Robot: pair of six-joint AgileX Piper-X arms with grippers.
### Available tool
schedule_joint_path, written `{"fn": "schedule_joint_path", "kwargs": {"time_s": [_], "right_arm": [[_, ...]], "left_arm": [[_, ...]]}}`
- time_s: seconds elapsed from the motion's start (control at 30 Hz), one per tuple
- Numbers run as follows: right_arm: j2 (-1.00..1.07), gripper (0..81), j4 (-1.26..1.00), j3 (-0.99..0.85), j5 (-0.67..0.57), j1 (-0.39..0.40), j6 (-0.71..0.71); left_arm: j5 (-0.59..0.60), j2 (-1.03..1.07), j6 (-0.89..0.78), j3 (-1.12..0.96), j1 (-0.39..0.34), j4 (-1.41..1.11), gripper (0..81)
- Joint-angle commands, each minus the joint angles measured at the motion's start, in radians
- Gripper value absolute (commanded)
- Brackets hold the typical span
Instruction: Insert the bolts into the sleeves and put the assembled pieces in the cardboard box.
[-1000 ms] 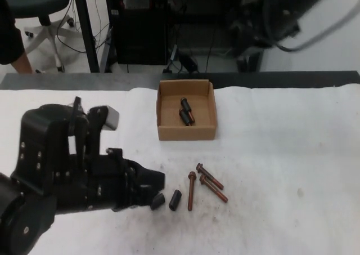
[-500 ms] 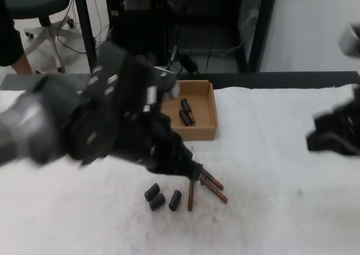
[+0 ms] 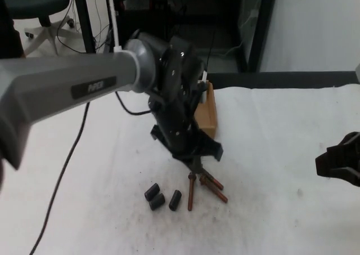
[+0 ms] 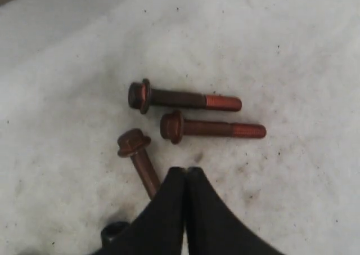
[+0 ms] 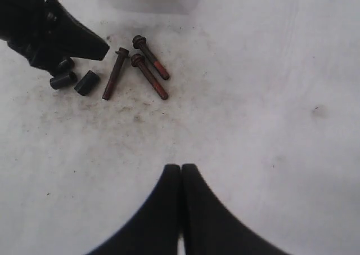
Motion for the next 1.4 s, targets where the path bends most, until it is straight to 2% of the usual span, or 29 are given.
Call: {"fn": "schedule_joint_path", "kwargs": {"time_s": [0.0, 0.17, 0.23, 0.43, 0.67, 0.8, 1.37], "right_arm": [[-0.009, 0.3, -0.006, 0.003, -0.009, 0.001, -0.004], [-0.009, 0.3, -0.006, 0.003, -0.009, 0.001, -0.004], [-0.009, 0.3, -0.006, 0.003, -0.009, 0.001, -0.004], [-0.009, 0.3, -0.015, 0.003, -0.009, 0.001, 0.000], [-0.009, 0.3, -0.014, 0.003, -0.009, 0.001, 0.008], [-0.009, 0.3, -0.014, 0.003, -0.009, 0.001, 0.008], [-0.009, 0.3, -0.014, 0.003, -0.019, 0.001, 0.007]], "left_arm": [[-0.011, 0.005, -0.003, -0.020, -0.003, 0.007, 7.0], [0.009, 0.005, -0.021, -0.020, -0.005, 0.108, 31.8], [0.006, 0.005, -0.065, -0.020, -0.005, 0.134, 38.9], [-0.140, 0.008, -0.173, -0.020, -0.015, 0.084, 39.2], [-0.183, 0.022, -0.175, -0.020, -0.046, -0.009, 38.0], [-0.182, 0.047, -0.185, -0.020, -0.052, -0.008, 34.3], [-0.182, 0.086, -0.207, -0.020, -0.052, 0.018, 34.2]]}}
